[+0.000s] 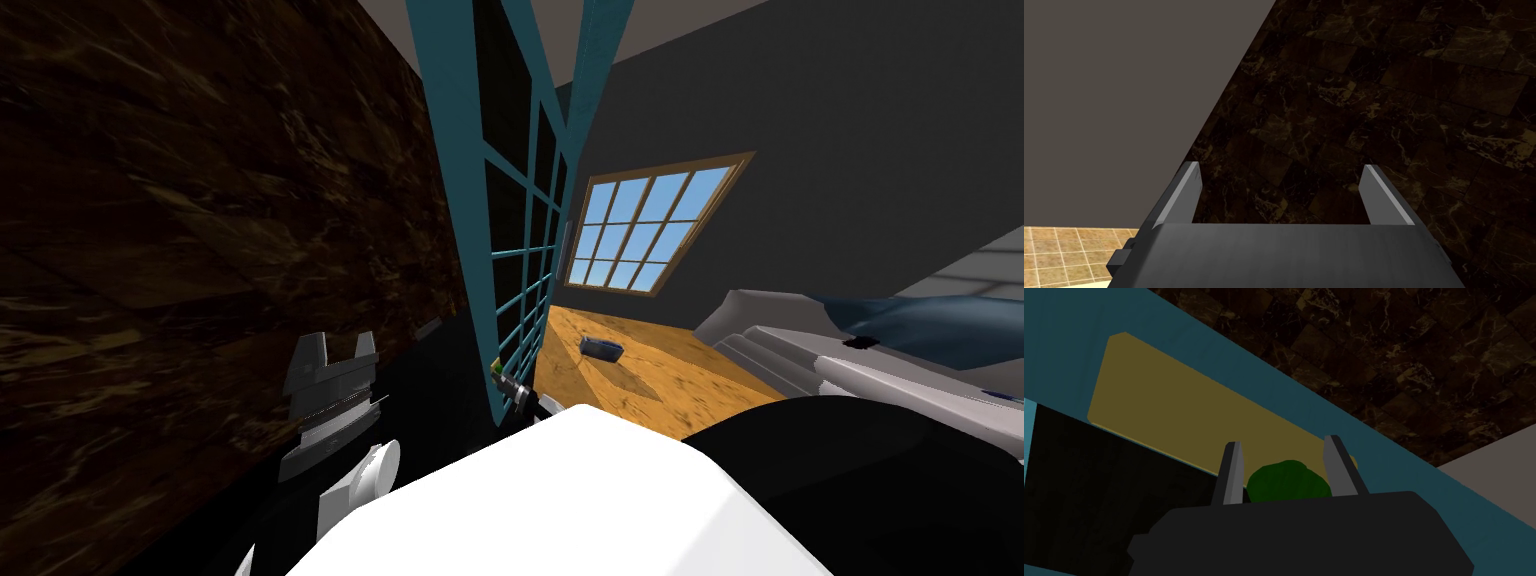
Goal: Push the door open
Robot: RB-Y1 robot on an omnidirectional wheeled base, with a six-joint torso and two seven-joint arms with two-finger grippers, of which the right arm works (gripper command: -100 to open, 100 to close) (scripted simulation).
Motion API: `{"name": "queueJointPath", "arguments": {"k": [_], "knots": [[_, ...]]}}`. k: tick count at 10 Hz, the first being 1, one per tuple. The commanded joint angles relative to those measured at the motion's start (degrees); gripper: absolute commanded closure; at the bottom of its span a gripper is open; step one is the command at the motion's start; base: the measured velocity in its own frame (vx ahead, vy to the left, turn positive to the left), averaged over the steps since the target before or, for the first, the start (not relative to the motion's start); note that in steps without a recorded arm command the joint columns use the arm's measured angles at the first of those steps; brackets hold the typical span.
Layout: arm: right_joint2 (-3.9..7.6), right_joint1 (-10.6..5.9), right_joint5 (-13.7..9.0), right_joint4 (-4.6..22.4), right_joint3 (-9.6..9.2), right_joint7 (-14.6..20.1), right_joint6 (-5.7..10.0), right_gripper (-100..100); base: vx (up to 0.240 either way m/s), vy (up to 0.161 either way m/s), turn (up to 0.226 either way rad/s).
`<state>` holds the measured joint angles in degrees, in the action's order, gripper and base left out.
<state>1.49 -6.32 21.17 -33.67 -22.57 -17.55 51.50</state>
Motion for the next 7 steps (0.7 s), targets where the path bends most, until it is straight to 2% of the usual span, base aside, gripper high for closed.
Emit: {"name": "queueJointPath", "arguments": {"k": [1,3,5,7], "knots": [[0.84,-0.7,-1.07,-0.12,0.56,2.31,-0.04,100,0.033,0.031,-0.004],[1.15,-0.97,-2.09,0.08,0.14,5.48,-0.04,100,0.036,0.057,-0.04],[1.15,-0.97,-2.09,0.08,0.14,5.67,-0.04,100,0.023,0.029,-0.008],[1.48,-1.31,-3.37,0.32,-0.4,9.23,-0.03,100,0.024,0.045,-0.048]]}}
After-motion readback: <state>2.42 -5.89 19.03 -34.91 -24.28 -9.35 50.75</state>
